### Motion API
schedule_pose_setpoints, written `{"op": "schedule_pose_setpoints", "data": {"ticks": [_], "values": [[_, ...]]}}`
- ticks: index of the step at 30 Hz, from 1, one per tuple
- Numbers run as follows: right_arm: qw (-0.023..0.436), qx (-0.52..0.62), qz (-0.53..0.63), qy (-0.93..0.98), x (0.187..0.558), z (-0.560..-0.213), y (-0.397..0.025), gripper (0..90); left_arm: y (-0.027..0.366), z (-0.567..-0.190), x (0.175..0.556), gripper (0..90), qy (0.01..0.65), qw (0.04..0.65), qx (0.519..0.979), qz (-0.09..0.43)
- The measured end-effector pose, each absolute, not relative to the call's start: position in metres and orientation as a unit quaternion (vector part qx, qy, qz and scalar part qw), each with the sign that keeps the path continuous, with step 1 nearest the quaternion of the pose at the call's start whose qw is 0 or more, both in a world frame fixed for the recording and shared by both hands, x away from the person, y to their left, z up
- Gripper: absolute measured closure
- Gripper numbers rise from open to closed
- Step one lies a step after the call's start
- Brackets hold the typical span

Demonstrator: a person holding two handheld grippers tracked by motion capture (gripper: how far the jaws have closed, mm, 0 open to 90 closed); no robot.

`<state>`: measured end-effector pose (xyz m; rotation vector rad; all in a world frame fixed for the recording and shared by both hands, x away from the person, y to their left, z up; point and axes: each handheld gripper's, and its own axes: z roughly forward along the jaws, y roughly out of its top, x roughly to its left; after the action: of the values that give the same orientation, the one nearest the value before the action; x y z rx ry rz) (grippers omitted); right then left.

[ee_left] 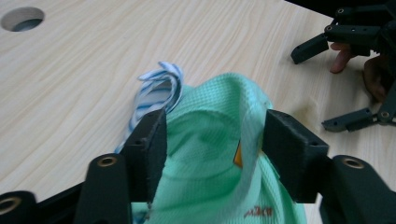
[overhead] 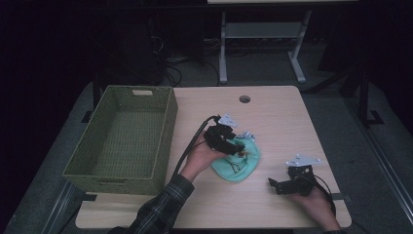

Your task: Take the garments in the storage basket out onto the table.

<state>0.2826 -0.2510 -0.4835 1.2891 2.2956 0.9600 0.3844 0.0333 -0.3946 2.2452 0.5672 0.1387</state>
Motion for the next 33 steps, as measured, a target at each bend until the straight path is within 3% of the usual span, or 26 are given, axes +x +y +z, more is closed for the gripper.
{"op": "schedule_pose_setpoints", "data": {"ticks": [6, 11, 19, 33], "values": [[0.169, 0.454, 0.338, 0.807, 0.283, -0.483, -0.251, 0.0, 0.056, -0.392, 0.38, 56.2, 0.242, 0.407, 0.879, 0.061], [0.169, 0.454, 0.338, 0.807, 0.283, -0.483, -0.251, 0.0, 0.076, -0.393, 0.376, 88.8, 0.261, 0.406, 0.873, 0.071], [0.169, 0.454, 0.338, 0.807, 0.283, -0.483, -0.251, 0.0, 0.094, -0.408, 0.367, 89.7, 0.291, 0.38, 0.875, 0.074], [0.169, 0.454, 0.338, 0.807, 0.283, -0.483, -0.251, 0.0, 0.084, -0.455, 0.374, 89.7, 0.299, 0.317, 0.898, 0.061]]}}
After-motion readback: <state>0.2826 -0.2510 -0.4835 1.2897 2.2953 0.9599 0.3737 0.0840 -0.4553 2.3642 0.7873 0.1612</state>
